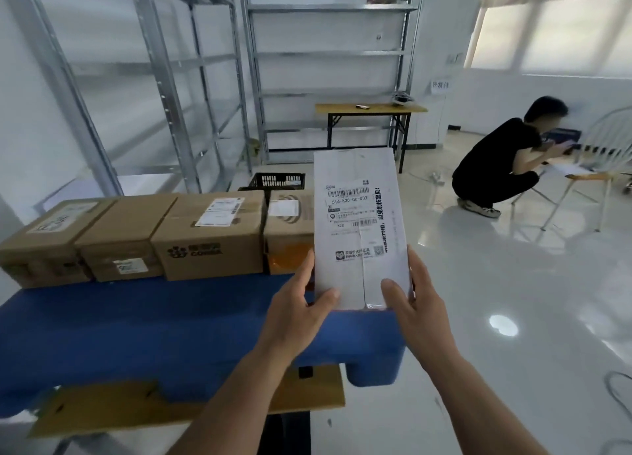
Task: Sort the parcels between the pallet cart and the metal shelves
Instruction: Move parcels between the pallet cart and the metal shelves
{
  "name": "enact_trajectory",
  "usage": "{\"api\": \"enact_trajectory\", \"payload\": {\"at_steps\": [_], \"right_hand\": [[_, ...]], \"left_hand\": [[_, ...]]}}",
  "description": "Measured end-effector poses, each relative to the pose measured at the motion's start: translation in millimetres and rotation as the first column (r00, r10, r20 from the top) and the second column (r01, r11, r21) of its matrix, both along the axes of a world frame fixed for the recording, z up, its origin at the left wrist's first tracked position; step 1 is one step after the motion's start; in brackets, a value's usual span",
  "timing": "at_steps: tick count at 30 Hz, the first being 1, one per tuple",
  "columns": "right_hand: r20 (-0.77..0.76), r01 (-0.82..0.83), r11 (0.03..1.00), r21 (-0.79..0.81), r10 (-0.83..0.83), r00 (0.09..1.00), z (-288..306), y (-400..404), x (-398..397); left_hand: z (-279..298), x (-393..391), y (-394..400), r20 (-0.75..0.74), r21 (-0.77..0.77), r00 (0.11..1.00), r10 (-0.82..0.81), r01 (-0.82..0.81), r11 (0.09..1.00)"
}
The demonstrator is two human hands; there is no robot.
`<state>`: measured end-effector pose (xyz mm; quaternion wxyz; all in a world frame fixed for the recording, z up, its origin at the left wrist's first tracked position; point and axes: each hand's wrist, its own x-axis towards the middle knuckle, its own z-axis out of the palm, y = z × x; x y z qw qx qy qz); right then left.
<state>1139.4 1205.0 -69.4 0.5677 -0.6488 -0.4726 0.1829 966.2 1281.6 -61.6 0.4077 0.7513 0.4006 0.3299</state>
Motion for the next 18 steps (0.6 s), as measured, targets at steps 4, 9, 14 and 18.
{"api": "enact_trajectory", "payload": {"at_steps": [4,9,14,18], "right_hand": [[-0.027,-0.045,0.998,-0.036,0.044,0.999,-1.9,15.7,54.6],[-0.050,-0.105,0.986,-0.131,0.099,0.994,-13.4,42.2,100.5],[-0.077,-0.127,0.962,-0.244,0.111,0.991,-34.3,75.2,113.6],[-0.024,-0.153,0.932,-0.328,0.153,0.988,-45.2,98.3,111.7]], "left_hand": [[-3.2,56.2,11.3,-0.033,-0.051,0.999,0.004,-0.006,0.999],[-15.5,94.2,29.5,-0.089,-0.135,0.994,0.057,-0.068,0.988],[-28.9,104.6,51.6,-0.168,-0.202,0.982,0.088,-0.122,0.972],[-35.9,100.1,70.0,-0.264,-0.209,0.963,0.057,-0.115,0.971]]}}
